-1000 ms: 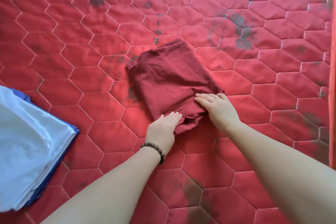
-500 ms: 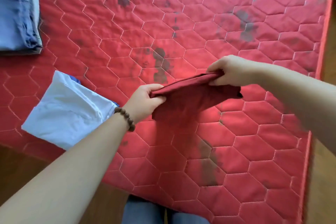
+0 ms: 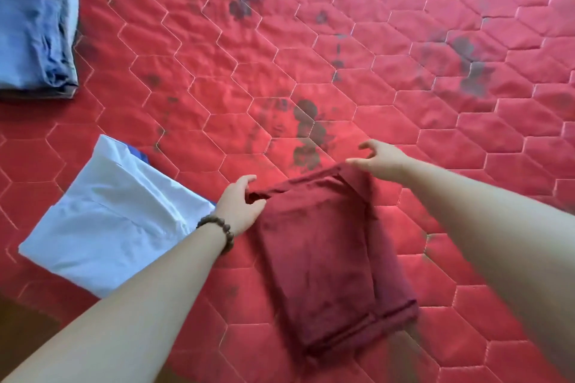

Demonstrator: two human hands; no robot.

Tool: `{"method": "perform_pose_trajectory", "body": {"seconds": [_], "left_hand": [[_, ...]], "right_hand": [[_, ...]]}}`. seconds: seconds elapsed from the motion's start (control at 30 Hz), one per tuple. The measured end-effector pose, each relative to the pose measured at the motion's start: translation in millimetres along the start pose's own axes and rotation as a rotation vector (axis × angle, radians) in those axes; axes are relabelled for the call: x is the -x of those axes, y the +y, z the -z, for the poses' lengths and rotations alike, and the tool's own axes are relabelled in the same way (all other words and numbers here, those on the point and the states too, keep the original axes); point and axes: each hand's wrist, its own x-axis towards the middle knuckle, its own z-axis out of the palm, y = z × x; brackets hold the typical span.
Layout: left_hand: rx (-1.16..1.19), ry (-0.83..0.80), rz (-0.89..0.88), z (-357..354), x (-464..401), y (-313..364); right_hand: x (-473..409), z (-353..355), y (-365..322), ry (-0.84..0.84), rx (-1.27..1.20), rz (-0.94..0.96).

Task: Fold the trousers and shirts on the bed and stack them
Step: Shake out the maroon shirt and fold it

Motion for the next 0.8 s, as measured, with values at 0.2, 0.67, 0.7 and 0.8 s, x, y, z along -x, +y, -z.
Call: {"method": "perform_pose_trajectory", "body": {"seconds": [0.2, 0.67, 0.7, 0.8], "left_hand": [[-0.298, 0.147, -0.348, -25.4, -3.7, -10.0], [-0.514, 0.149, -0.154, -20.7, 0.5, -11.3], [-0.588, 0.203, -0.188, -21.3, 0.2, -10.5], [-0.533, 0.144, -0.209, -23.0, -8.8, -4.4]], "right_hand": [[4.3, -38.0, 24.6, 0.249, -0.121, 0.000], [12.1, -59.9, -2.6, 0.320, -0.174, 0.031], [18.8, -63.1, 2.0, 0.356, -0.190, -0.009], [51.3, -74.2, 26.4, 0.453, -0.150, -0.123]]}}
